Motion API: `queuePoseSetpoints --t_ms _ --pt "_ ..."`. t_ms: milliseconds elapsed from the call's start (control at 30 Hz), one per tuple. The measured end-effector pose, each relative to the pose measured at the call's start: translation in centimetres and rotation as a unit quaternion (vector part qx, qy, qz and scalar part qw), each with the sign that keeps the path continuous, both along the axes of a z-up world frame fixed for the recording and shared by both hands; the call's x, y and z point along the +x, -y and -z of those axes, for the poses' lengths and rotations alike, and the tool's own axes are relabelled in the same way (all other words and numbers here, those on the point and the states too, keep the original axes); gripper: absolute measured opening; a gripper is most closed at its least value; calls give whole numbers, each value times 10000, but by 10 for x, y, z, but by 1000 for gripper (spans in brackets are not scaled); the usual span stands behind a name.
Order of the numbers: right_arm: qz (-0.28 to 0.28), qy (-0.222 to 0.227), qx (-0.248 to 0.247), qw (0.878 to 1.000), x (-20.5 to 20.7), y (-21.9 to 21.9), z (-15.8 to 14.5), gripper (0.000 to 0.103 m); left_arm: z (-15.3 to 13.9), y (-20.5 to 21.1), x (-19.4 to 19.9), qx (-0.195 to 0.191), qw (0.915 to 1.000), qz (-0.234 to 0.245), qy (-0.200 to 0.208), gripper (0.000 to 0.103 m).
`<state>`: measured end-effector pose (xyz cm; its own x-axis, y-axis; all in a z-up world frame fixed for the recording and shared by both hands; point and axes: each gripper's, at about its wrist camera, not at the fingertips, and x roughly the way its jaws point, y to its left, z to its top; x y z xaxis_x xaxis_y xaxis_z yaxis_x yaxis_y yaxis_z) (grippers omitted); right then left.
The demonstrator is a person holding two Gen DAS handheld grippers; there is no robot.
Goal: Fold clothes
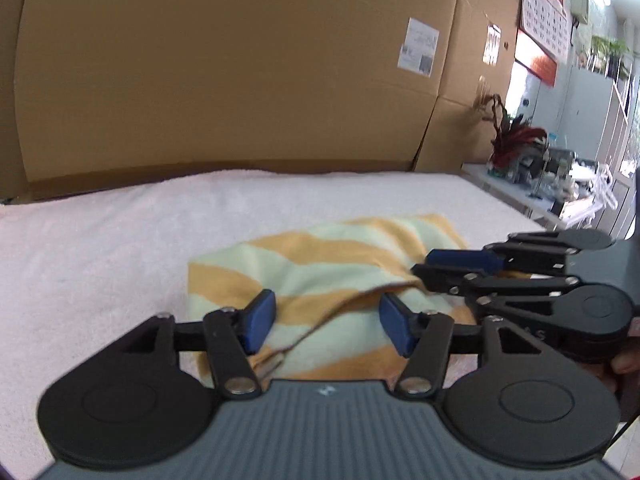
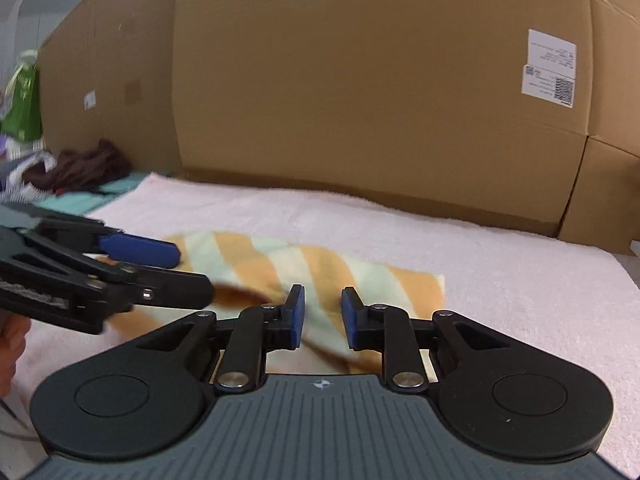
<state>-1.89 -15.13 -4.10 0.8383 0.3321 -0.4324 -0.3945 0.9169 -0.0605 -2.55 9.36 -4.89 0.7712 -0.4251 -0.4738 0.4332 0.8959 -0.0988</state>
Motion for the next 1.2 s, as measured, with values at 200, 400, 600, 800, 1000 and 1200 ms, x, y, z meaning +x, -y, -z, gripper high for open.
queuePoseSetpoints --t_ms 200,400,600,800,1000,1200 --pt "-30 18 -108 9999 -14 15 -2 23 -1 -2 -14 329 9988 277 233 67" --pt "-12 -37 668 9978 -12 4 -7 24 2 -1 -13 355 9983 339 324 76" --pt "-39 -114 731 9972 -15 10 -16 24 -23 -20 -8 -437 9977 374 369 78" --pt "465 179 962 9941 39 7 -34 24 -39 -15 45 -815 9954 -463 200 78" --pt "885 -801 1073 9870 67 25 4 23 3 -3 68 -138 9987 -374 -322 71" --pt "850 -539 1438 9845 36 35 -11 30 3 1 62 190 9991 -328 -171 74"
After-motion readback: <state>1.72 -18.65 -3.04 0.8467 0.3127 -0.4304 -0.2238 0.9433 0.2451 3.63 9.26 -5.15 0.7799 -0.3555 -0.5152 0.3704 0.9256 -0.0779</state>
